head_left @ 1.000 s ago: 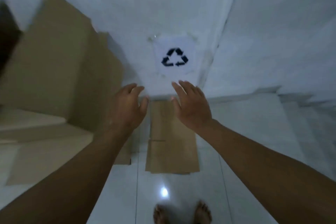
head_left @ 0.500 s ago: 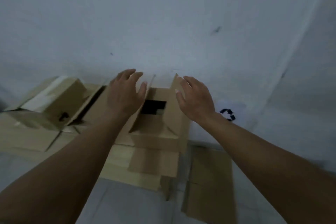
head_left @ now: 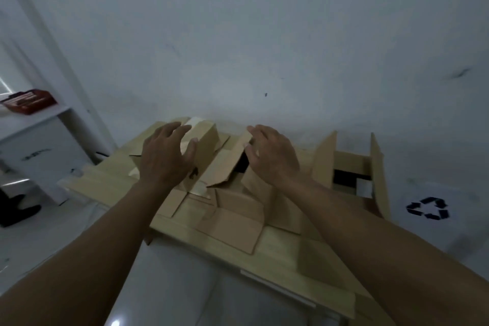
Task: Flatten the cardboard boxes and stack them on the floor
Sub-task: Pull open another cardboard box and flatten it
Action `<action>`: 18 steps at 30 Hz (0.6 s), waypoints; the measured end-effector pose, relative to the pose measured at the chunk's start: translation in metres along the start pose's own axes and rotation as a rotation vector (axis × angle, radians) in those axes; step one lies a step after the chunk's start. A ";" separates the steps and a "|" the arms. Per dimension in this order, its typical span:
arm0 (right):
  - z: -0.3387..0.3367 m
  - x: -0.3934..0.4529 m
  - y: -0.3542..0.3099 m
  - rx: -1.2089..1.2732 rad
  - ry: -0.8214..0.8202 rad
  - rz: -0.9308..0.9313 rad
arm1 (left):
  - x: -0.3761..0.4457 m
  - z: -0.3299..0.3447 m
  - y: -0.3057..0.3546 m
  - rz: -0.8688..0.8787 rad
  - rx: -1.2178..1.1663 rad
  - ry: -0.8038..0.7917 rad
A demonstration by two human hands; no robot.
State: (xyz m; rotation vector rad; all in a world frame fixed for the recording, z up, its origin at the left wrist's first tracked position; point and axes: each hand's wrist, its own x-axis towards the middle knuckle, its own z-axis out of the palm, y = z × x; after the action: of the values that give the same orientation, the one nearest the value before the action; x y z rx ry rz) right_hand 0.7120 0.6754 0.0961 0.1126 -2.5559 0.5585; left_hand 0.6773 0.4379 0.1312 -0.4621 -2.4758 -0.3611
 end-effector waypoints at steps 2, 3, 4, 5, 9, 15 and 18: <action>0.027 0.024 -0.014 0.005 -0.027 -0.010 | 0.008 0.011 -0.034 -0.025 0.000 -0.011; 0.040 0.038 -0.020 0.006 -0.031 -0.020 | 0.014 0.017 -0.051 -0.035 0.000 -0.017; 0.054 0.052 -0.026 0.007 -0.040 -0.022 | 0.021 0.024 -0.067 -0.047 0.002 -0.022; 0.069 0.067 -0.031 0.014 -0.045 -0.019 | 0.029 0.032 -0.083 -0.056 0.003 -0.027; 0.136 0.133 -0.051 0.052 -0.106 0.013 | 0.070 0.068 -0.147 -0.080 0.021 -0.067; 0.228 0.209 -0.071 0.052 -0.198 0.077 | 0.127 0.125 -0.231 -0.095 -0.007 -0.128; 0.272 0.234 -0.077 0.018 -0.234 0.151 | 0.148 0.160 -0.269 -0.070 -0.028 -0.169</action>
State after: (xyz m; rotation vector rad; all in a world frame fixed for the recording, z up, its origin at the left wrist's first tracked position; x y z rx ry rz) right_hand 0.3961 0.5007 0.0302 -0.0100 -2.8044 0.6597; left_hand 0.3751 0.2878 0.0521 -0.4340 -2.6596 -0.3999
